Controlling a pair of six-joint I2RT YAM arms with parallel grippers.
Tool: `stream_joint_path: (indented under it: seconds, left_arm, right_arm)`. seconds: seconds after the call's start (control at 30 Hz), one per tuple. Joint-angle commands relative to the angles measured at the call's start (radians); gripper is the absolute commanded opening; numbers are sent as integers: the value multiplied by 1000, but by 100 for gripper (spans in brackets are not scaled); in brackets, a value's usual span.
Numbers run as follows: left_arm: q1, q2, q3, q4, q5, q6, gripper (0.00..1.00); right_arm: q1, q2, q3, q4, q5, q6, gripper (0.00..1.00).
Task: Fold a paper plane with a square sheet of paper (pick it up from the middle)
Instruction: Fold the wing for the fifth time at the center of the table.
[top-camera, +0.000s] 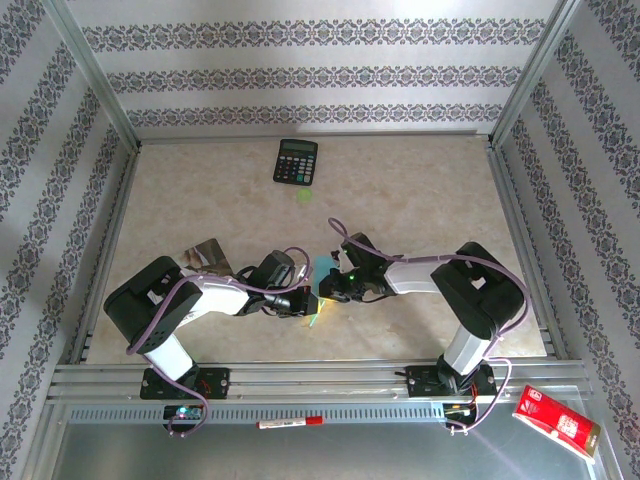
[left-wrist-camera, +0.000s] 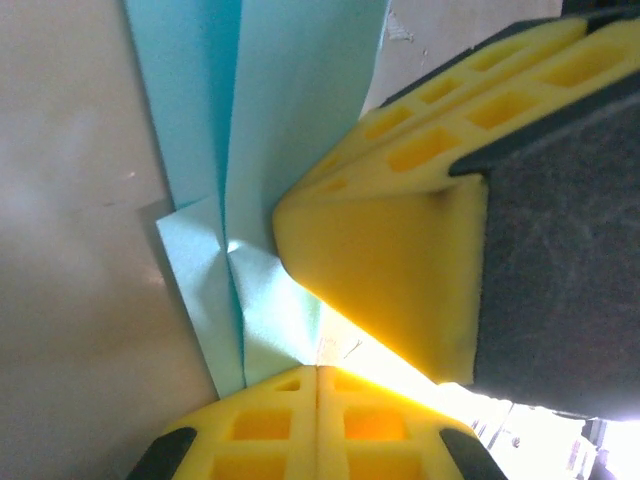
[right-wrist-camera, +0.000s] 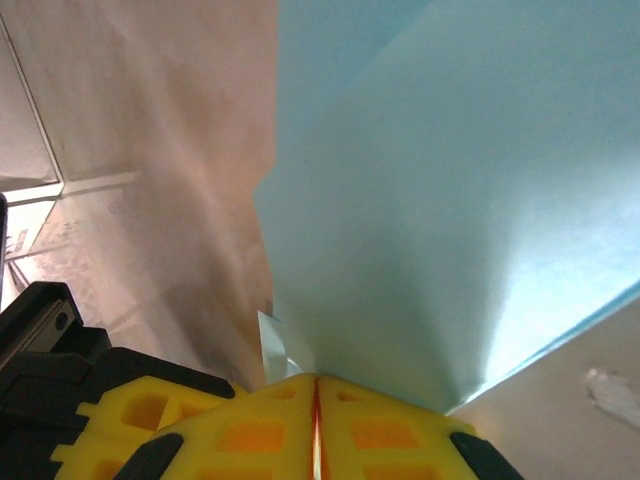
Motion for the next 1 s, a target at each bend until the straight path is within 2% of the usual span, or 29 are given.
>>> stream_joint_path:
  seconds: [0.0,0.33,0.97]
  left_arm:
    - [6,62,-45,-107,-40,12,0]
    - [5,82,-53,-162,-50,56,0]
    - [5,81,-62,-210,-65,102,0]
  right_arm:
    - [-43,48,21,-25,47,-51,11]
    - [-125,76,59,-54,31,-97,11]
    - [-281,152,192,-176,87,-167,11]
